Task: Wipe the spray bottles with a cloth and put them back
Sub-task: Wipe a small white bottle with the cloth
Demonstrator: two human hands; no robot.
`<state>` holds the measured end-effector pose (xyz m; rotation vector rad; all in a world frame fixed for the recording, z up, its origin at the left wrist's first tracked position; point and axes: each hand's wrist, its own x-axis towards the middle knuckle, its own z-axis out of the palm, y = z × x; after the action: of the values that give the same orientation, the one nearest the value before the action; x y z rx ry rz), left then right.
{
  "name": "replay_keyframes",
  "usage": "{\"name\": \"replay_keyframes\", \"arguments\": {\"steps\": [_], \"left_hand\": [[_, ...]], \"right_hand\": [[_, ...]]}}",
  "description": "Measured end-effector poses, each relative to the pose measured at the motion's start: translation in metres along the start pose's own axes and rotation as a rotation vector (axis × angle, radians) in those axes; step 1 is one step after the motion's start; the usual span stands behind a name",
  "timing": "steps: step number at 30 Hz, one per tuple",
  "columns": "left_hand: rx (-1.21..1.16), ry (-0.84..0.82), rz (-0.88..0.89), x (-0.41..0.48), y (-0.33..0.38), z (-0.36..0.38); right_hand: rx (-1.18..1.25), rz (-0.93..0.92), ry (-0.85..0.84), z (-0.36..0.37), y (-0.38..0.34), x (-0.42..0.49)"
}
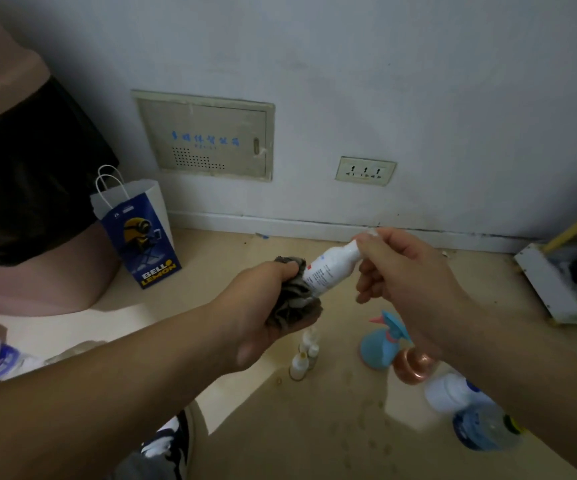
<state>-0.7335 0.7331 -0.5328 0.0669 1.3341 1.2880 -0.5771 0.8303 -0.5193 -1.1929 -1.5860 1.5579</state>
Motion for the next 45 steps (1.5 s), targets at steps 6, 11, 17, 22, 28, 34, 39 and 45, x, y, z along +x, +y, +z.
{"name": "replay_keyframes", "arguments": {"steps": [6,11,17,22,28,34,39,45], "left_hand": [[0.231,0.07,0.19,0.008,0.001,0.002],[0.135,0.084,0.02,0.002,-0.005,0.001],[0.167,0.0,-0.141,0.0,0.008,-0.015],[0.132,0.048,-0.011,0.0,0.012,-0.024],[0.162,0.035,0.024,0.0,0.013,-0.037],[0.316,0.044,-0.024,0.0,0.012,-0.054],[0.422,0.09,-0.048,-0.009,0.027,-0.065],[0.643,0.085,0.625,-0.016,0.025,-0.052]], "right_hand": [[0.029,0.109,-0.033,0.001,0.006,-0.005],[-0.08,0.02,-0.01,0.007,0.008,-0.012],[-0.314,-0.114,-0.103,0.009,0.002,-0.013],[-0.198,-0.051,-0.117,0.016,0.003,-0.01],[0.098,0.089,-0.125,0.026,0.007,-0.001],[-0.053,-0.035,-0.148,0.037,0.014,-0.001],[-0.326,-0.102,-0.167,0.028,0.006,0.003],[-0.378,-0.102,-0.227,0.022,0.014,0.0]]}}
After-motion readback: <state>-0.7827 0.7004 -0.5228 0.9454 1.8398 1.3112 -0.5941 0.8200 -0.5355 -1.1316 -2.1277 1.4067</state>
